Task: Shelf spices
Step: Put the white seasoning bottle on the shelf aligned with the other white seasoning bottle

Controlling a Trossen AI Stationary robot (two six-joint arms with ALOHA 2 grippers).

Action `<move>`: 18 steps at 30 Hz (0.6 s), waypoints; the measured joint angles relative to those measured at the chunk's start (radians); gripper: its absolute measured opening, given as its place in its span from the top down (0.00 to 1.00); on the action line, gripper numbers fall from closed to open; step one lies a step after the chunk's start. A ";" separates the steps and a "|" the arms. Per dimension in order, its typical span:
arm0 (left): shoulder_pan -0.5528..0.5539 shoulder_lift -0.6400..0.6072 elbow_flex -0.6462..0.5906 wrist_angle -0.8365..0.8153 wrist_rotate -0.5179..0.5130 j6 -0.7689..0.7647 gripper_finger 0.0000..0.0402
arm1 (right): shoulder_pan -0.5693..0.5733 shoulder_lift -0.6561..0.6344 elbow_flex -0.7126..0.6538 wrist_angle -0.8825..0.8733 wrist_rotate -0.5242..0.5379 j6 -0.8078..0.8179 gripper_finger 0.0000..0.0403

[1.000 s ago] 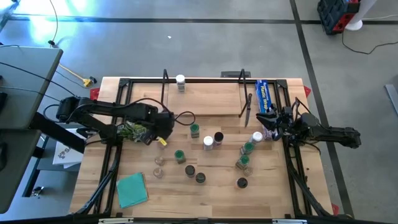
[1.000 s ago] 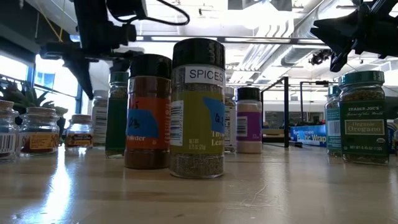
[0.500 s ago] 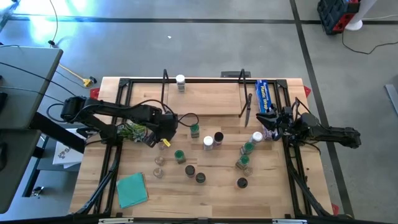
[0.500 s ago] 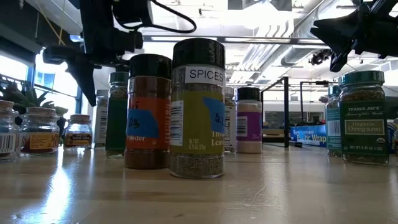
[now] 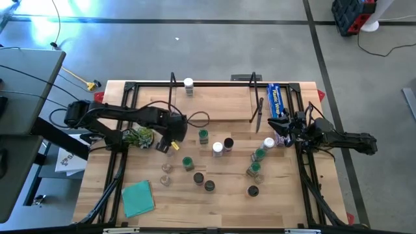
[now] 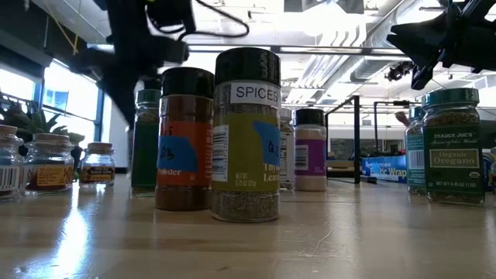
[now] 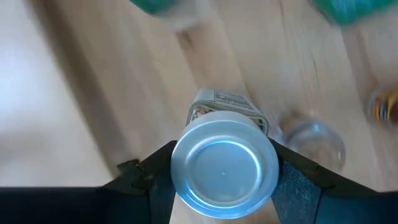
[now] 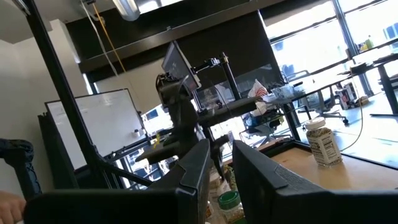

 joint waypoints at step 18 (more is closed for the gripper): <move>0.296 0.248 0.573 -0.182 0.034 -0.012 0.51 | 0.000 0.000 0.000 0.001 0.000 0.002 0.84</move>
